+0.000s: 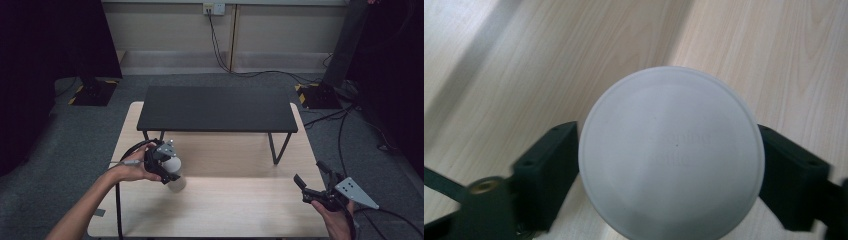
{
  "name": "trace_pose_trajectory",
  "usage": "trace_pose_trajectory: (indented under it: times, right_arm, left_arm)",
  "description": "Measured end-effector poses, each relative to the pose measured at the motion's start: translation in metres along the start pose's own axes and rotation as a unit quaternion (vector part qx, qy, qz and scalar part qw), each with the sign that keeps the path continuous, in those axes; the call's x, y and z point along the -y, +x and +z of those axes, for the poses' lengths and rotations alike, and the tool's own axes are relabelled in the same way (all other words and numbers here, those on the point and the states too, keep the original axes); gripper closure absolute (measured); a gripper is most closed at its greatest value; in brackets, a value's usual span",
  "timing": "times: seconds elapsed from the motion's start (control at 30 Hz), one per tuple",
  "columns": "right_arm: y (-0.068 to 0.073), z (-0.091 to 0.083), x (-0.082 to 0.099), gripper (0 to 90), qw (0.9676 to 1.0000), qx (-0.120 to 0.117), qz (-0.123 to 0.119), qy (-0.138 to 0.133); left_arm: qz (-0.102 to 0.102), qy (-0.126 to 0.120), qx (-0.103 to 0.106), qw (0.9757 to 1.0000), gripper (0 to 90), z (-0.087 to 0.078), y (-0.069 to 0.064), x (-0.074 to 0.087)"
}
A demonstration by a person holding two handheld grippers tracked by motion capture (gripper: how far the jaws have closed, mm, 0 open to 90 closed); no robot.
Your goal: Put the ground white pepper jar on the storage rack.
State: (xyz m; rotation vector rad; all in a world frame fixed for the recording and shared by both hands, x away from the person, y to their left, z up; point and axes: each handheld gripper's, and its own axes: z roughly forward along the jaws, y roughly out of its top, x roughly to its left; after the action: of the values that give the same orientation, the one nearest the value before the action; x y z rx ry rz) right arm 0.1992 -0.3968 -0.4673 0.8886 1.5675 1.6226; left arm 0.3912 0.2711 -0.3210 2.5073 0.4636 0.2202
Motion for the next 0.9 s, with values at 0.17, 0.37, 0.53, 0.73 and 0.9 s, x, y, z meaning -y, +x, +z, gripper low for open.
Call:
trace_pose_trajectory:
  times: [0.17,0.37,0.53,0.73,0.9]
  right_arm:
    - [0.000,0.000,0.000,3.2,1.0000,-0.001,0.000,0.001]
    - [0.000,0.000,0.000,3.2,1.0000,-0.001,-0.001,0.001]
    - [-0.001,0.000,0.000,3.2,1.0000,-0.001,0.000,0.002]
    - [-0.001,0.001,0.000,3.2,1.0000,-0.004,0.000,0.002]
    - [-0.001,0.001,0.000,3.2,1.0000,-0.004,0.001,0.002]
  left_arm:
    - [-0.008,-0.007,0.003,0.9999,32.5,0.000,0.001,0.003]
    - [-0.005,-0.004,0.002,1.0000,32.8,-0.001,0.000,0.002]
    - [-0.007,-0.007,0.002,1.0000,33.0,-0.003,-0.002,0.003]
    - [-0.019,-0.025,0.004,0.9995,33.0,-0.016,-0.006,0.004]
    - [-0.020,-0.035,0.004,0.9992,33.0,-0.037,-0.006,-0.005]
